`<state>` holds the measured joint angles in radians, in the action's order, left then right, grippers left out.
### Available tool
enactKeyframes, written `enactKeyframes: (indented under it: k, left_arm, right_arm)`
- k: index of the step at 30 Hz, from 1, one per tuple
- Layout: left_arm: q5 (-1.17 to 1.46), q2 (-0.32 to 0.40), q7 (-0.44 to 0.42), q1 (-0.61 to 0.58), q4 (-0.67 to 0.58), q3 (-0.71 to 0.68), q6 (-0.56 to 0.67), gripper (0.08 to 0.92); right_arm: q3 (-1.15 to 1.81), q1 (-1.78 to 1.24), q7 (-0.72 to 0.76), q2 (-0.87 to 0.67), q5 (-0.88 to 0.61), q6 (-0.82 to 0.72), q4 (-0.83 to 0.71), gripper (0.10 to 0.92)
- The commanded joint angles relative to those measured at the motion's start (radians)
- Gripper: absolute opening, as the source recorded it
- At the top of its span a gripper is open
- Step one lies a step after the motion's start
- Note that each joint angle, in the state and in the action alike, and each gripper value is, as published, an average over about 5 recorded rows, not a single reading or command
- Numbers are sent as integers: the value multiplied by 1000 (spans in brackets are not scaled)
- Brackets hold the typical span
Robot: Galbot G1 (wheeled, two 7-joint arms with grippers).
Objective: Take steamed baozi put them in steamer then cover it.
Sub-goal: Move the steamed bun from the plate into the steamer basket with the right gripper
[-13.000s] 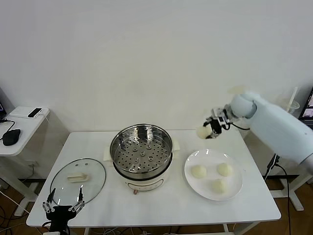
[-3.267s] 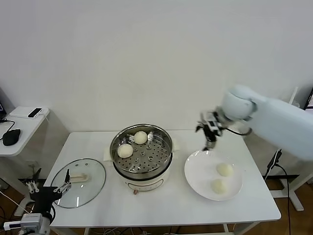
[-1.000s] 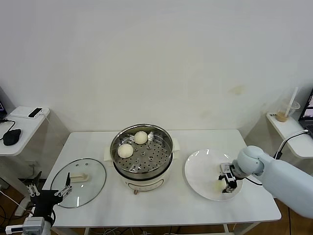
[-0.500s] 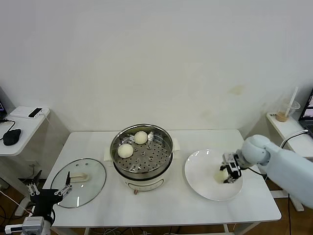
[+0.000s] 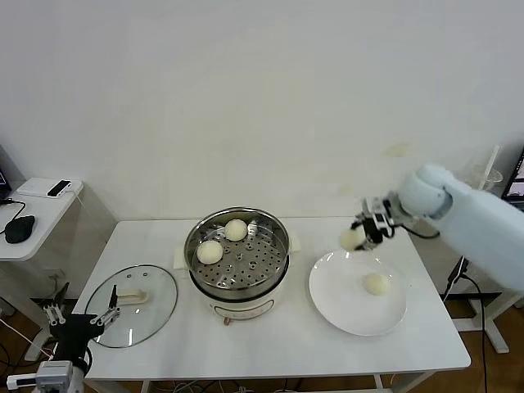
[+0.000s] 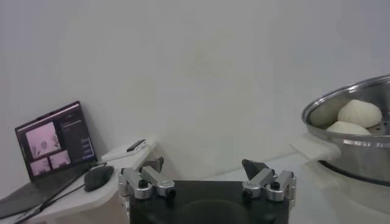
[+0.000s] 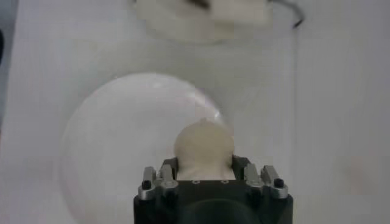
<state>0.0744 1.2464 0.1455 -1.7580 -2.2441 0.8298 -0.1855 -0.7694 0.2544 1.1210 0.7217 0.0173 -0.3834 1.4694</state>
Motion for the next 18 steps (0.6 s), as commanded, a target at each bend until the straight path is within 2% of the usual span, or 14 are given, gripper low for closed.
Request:
enactKeyframes:
  k: [1,9,18]
  left_arm:
    - [1,0,1,-3,3,3,1,823]
    - [4,6,1,-15,2,20,2,823]
    - [5,15,1,-24,-7,37,2,823]
  right_arm:
    - [-110,236,-9,184,-74,-6,-55,560]
    - [-155,231,-33,383,-102,0,-89,561]
    - [-276,188,-66,497,-134,96,-82,561]
